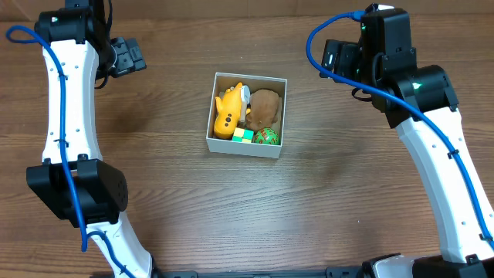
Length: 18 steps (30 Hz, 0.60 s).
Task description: Pack container
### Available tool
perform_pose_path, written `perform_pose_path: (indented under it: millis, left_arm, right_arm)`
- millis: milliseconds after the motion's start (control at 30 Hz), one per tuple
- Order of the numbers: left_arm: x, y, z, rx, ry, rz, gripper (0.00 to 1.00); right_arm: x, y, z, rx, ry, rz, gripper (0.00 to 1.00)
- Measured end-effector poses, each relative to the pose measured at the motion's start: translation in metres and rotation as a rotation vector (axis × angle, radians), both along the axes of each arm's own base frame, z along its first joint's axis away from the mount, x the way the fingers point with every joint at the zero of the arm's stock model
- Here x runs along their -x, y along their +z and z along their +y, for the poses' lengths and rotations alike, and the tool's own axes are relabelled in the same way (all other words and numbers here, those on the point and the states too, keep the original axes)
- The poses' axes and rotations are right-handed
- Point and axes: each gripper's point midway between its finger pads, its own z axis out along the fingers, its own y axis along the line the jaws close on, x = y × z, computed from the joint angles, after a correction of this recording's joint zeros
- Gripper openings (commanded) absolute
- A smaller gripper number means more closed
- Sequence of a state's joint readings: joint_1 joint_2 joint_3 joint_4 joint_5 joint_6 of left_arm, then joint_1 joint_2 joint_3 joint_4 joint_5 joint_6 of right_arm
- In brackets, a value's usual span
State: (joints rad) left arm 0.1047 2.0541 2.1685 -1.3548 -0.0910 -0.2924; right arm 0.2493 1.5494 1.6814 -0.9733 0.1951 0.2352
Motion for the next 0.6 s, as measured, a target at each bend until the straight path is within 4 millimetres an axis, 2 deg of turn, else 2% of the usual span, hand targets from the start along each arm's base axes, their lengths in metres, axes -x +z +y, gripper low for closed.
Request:
perform_pose_path:
  millis: [200, 333, 400, 500, 567, 600]
  left_arm:
    - [0.000, 0.000, 0.000, 0.000, 0.000, 0.000, 1.00]
    - [0.000, 0.000, 0.000, 0.000, 0.000, 0.000, 1.00]
    - [0.000, 0.000, 0.000, 0.000, 0.000, 0.000, 1.00]
    - [0.000, 0.000, 0.000, 0.000, 0.000, 0.000, 1.00]
    - [0.000, 0.000, 0.000, 0.000, 0.000, 0.000, 1.00]
    - [0.000, 0.000, 0.000, 0.000, 0.000, -0.001, 1.00]
  right_arm:
    - [-0.001, 0.001, 0.000, -0.001, 0.000, -0.004, 1.00]
    - [-0.003, 0.022, 0.001, -0.023, 0.001, -0.085, 1.00]
    - [0.004, 0.051, 0.000, -0.047, 0.004, -0.171, 1.00]
    - [0.032, 0.105, -0.007, -0.091, 0.007, -0.339, 1.00]
    - [0.062, 0.147, -0.014, -0.128, 0.007, -0.487, 1.00]
    - [0.085, 0.171, -0.020, -0.153, 0.007, -0.585, 1.00]
